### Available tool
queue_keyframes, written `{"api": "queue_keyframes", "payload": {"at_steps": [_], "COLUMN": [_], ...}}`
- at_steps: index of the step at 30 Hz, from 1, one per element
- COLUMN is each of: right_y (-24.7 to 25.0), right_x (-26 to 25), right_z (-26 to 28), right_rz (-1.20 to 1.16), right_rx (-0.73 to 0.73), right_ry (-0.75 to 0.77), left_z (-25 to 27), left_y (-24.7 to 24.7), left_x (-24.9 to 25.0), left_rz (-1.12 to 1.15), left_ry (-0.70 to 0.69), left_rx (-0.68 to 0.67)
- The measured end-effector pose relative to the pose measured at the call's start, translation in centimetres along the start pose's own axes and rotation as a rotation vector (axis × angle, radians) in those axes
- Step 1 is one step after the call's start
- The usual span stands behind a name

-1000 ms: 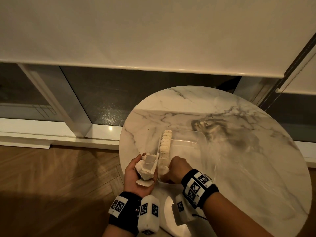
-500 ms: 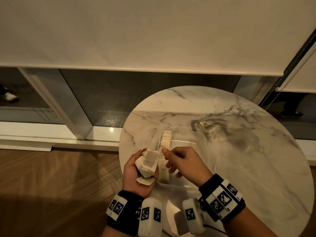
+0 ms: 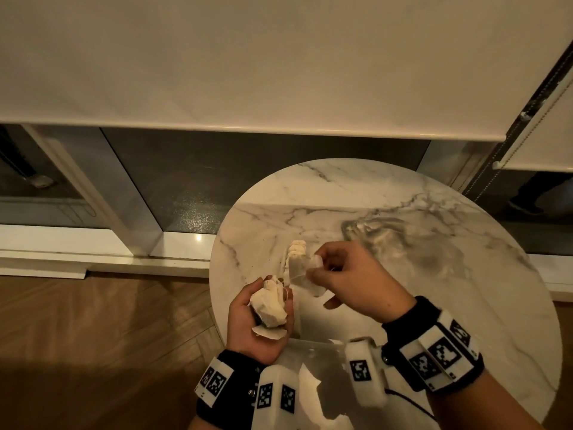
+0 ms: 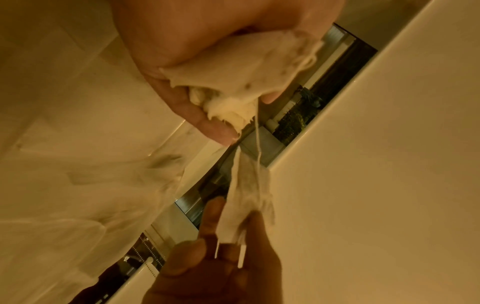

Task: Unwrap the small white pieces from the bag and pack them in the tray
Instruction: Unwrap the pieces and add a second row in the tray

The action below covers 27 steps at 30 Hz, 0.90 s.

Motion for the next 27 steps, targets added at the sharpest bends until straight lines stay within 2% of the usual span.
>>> {"api": "queue_keyframes", "payload": {"at_steps": [4,10,13,18,23,27], "right_y": [3.0,6.3,6.6,6.1,6.0,5.9], "right_x": [0.5,4.8,6.3,8.3,9.3,9.2], "right_z": [-1.7,-7.6,-10.0,-12.3,-13.3,-13.7], "right_rz": [0.068,0.526,0.741,0.950,1.031,1.060], "right_rx": [0.071,0.082,0.030,-0.118,-0.206,-0.222], "right_ry": [0.056,0.007,-0.077,-0.170,-0.234,-0.245], "left_z": [-0.3,-0.3,-0.3,-0.2,0.1,-0.2], "left_y": [0.7,0.7,0.4,0.2,0.0,0.4], "left_x": [0.2,0.0,-0.2,-0.4,-0.3,-0.1], "left_rz": [0.025,0.104,0.078,0.081,0.087,0.068], "left_ry": [0.032,0.068,0.064,0.058,0.058,0.055], "left_rx": [0.019,0.030,0.034,0.012,0.008,0.011]}}
Point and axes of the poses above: each hand's wrist, its own z-axis away from the middle knuckle, its own y-axis out of the back of the hand, x = y × z, the point moved 6 cm from there along -z, towards the middle knuckle, and after that the axes turned 1 degree about -y, right-handed, at the moved point
